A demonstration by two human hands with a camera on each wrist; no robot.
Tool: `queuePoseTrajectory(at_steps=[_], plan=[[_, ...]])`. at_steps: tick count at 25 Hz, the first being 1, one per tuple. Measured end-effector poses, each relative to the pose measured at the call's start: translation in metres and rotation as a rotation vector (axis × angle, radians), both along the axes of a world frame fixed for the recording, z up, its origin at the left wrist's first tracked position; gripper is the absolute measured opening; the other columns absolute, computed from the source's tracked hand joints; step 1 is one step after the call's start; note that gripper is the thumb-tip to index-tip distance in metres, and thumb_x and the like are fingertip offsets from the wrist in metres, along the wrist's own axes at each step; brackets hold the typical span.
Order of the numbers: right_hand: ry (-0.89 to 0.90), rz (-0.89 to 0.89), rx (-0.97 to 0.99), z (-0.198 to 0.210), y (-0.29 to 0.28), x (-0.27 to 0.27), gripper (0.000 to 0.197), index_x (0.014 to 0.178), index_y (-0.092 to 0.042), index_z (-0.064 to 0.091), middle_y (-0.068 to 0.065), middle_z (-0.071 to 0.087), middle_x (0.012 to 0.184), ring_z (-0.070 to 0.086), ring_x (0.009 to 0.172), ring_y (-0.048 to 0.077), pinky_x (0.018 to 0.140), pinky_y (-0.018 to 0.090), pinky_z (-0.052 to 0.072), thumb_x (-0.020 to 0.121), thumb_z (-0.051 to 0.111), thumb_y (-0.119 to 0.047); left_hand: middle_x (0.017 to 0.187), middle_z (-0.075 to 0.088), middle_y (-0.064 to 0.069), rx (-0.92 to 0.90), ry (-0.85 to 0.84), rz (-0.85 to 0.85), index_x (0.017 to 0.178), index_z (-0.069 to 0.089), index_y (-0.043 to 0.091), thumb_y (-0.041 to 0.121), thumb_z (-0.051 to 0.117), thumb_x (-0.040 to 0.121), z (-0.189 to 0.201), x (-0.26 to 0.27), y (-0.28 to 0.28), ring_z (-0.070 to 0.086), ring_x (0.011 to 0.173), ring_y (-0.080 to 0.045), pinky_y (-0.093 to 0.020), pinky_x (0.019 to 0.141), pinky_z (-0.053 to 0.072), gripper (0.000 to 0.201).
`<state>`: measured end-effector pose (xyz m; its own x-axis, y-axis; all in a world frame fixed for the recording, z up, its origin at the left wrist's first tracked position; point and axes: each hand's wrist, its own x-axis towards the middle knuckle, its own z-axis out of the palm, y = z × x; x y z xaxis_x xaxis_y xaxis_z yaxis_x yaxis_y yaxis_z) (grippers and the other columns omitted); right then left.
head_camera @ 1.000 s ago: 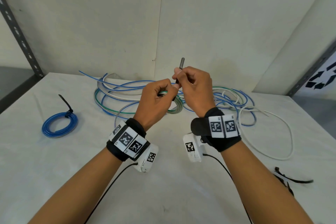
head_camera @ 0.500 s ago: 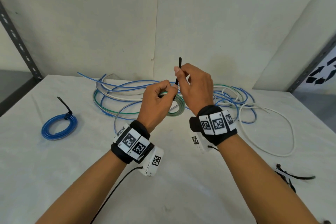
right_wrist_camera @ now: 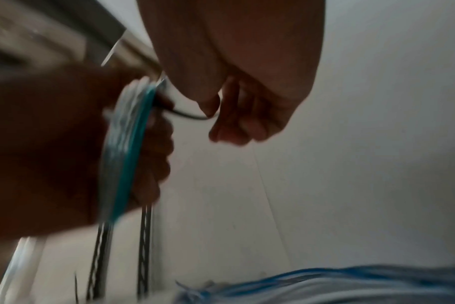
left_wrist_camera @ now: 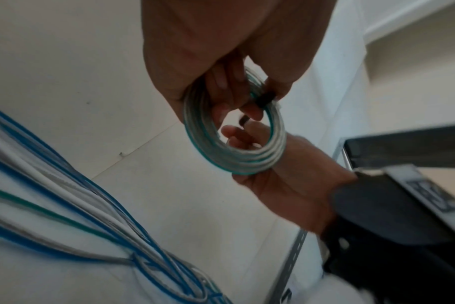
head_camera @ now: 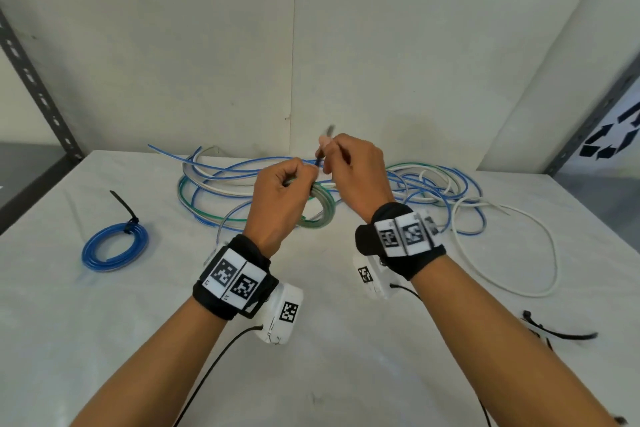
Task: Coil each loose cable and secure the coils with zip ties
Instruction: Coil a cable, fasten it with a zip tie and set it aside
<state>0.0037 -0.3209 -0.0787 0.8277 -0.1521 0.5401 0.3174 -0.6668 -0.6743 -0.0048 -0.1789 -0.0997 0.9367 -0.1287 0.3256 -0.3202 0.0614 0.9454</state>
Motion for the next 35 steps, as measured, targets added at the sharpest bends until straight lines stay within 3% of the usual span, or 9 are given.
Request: queuePoseTrajectory(at_steps=[2,5,8,11,20,24,28,31,35], plan=[[0.242,0.224,0.218,0.004,0.004,-0.015,0.041,0.088,-0.008,0.074,0.004,0.074,0.074,0.07,0.065,0.016,0.065,0.03,0.054,0.103,0.053,-0.041,0.053,0.033,0.005,-0.112,0.109,0.069,0.055,0.04,0.019,0.008,0.055,0.097,0.007,0.005,0.014,0.026,0.049,-0.011,-0.029,0.051,0.023,0.046],[0.386,0.485,0.156,-0.006,0.024,-0.034,0.018,0.097,-0.008,0.074,0.009,0.077,0.087,0.076,0.081,0.021,0.075,0.035,0.061,0.097,0.066,-0.024,0.051,0.04,0.007,-0.166,0.17,0.113,0.054,0.049,0.02,0.021,0.056,0.101,0.017,0.007,0.037,0.034,0.046,-0.009,-0.027,0.049,0.033,0.048],[0.364,0.505,0.363,-0.007,0.035,-0.035,0.01,0.099,-0.008,0.071,0.006,0.076,0.085,0.077,0.08,0.022,0.073,0.033,0.061,0.098,0.063,-0.014,0.066,0.054,-0.006,-0.114,0.148,-0.023,0.076,0.062,0.01,0.035,0.058,0.1,0.02,-0.001,0.064,0.052,0.06,-0.016,-0.029,0.064,0.049,0.035],[0.39,0.521,0.473,0.0,0.037,-0.033,0.012,0.099,-0.006,0.07,0.004,0.077,0.083,0.077,0.078,0.021,0.071,0.029,0.059,0.099,0.061,-0.013,0.091,0.074,-0.018,-0.079,0.135,-0.112,0.1,0.072,-0.001,0.015,0.071,0.089,0.016,-0.013,0.092,0.071,0.085,-0.024,-0.037,0.082,0.061,0.019],[0.388,0.525,0.612,-0.003,0.061,-0.042,0.016,0.104,-0.004,0.072,0.013,0.077,0.093,0.075,0.08,0.019,0.067,0.026,0.058,0.099,0.062,-0.015,0.093,0.077,-0.016,-0.125,0.186,-0.124,0.1,0.076,0.006,0.014,0.075,0.078,0.019,-0.023,0.119,0.075,0.086,-0.023,-0.031,0.075,0.063,0.024],[0.214,0.323,0.399,-0.006,0.077,-0.035,0.006,0.092,-0.009,0.074,0.009,0.076,0.079,0.072,0.068,0.021,0.063,0.035,0.059,0.091,0.074,-0.015,0.101,0.076,-0.02,-0.011,0.239,0.006,0.113,0.07,-0.001,0.014,0.078,0.083,0.013,-0.013,0.134,0.075,0.088,-0.026,-0.03,0.074,0.062,0.034],[0.016,0.188,-0.405,-0.003,0.114,-0.032,0.015,0.095,-0.023,0.072,-0.002,0.073,0.083,0.067,0.078,0.023,0.069,0.038,0.053,0.089,0.072,-0.037,0.106,0.076,-0.014,0.01,0.29,0.001,0.116,0.069,0.004,0.036,0.07,0.09,0.013,-0.022,0.155,0.074,0.098,-0.027,-0.037,0.084,0.061,0.042],[0.172,0.504,-0.246,-0.001,0.145,-0.031,0.02,0.087,-0.017,0.075,0.001,0.074,0.081,0.066,0.075,0.02,0.072,0.035,0.051,0.082,0.08,-0.036,0.112,0.072,-0.023,0.024,0.29,-0.03,0.122,0.064,-0.004,0.01,0.062,0.097,0.016,-0.021,0.184,0.075,0.092,-0.027,-0.031,0.077,0.062,0.029],[0.173,0.349,-0.106,-0.021,0.161,-0.009,0.03,0.085,-0.015,0.071,-0.002,0.069,0.076,0.063,0.068,0.018,0.069,0.033,0.053,0.091,0.069,-0.044,0.112,0.071,-0.026,0.182,0.412,0.034,0.122,0.06,-0.01,0.002,0.057,0.099,0.021,-0.006,0.247,0.076,0.082,-0.021,-0.03,0.072,0.063,0.026]])
